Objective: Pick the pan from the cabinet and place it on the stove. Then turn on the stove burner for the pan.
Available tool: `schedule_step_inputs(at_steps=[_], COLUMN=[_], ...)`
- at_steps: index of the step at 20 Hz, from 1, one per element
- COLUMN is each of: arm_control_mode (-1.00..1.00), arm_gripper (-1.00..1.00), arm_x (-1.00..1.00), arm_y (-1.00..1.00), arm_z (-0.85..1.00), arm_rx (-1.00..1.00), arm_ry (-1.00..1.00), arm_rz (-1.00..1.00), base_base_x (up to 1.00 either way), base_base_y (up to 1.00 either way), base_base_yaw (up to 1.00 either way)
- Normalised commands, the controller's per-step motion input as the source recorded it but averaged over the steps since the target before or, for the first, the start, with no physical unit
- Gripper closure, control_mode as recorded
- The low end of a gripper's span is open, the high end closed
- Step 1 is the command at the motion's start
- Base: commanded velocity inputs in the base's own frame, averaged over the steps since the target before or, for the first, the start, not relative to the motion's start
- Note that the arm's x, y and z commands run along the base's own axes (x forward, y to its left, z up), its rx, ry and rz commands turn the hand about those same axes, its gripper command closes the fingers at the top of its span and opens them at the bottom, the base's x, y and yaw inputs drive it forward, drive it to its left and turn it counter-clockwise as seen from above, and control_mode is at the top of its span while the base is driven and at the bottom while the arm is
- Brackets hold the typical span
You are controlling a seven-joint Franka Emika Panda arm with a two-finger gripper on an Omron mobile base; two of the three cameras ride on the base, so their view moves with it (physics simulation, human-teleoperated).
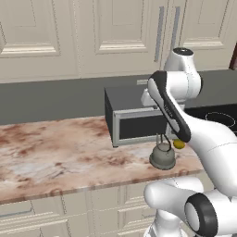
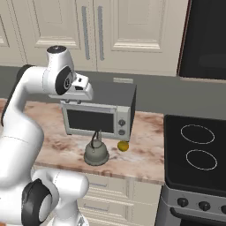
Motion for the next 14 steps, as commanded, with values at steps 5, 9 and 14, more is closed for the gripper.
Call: schedule_step_inputs(at_steps=[5, 9, 14], arm_control_mode=[-1.00, -1.00, -1.00], arm_gripper=[-1.00, -1.00, -1.00], arm_x=[-0.32, -0.41, -0.26], arm_y=[-0.19, -0.37, -0.44], arm_z=[0.00, 0.23, 0.43], arm_rx=[0.00, 0.00, 0.00], arm_ry=[-0.10, -0.21, -0.23], arm_rz=[-0.04, -0.07, -0.01], base_base_x=[0.00, 0.00, 0.00], base_base_y=[0.00, 0.00, 0.00], base_base_yaw=[0.00, 0.00, 0.00])
